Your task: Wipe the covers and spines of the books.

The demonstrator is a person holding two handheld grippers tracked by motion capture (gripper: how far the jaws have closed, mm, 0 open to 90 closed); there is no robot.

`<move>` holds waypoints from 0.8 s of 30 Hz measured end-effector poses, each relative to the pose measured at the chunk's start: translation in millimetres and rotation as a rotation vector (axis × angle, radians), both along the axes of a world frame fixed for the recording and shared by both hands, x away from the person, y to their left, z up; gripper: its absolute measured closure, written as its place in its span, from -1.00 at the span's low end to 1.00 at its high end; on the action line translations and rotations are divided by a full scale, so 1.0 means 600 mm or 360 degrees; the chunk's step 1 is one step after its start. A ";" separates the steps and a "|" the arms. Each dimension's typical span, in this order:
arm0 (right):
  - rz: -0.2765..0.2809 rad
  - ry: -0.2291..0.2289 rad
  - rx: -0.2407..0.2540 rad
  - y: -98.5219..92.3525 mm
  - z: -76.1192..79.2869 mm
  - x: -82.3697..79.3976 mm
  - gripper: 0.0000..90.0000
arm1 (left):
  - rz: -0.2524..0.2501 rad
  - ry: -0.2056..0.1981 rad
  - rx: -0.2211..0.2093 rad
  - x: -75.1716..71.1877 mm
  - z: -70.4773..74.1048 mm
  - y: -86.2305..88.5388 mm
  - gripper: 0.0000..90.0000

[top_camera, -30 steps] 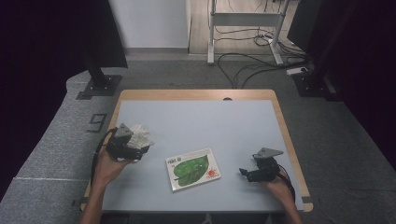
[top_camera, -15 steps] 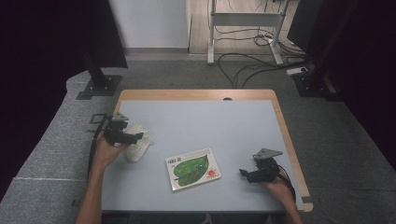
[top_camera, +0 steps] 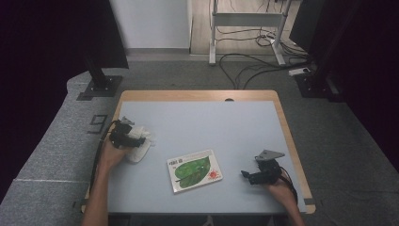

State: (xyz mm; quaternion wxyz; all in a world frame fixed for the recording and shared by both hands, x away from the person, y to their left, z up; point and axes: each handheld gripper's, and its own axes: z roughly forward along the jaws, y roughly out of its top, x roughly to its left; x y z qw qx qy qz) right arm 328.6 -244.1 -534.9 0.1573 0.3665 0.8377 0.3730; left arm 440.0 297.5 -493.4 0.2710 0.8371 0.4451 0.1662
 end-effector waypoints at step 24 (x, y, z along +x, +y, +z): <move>-0.0007 -0.0008 -0.0005 0.001 0.000 -0.001 -0.74 | -0.0102 -0.0092 -0.0084 -0.033 0.043 -0.001 0.39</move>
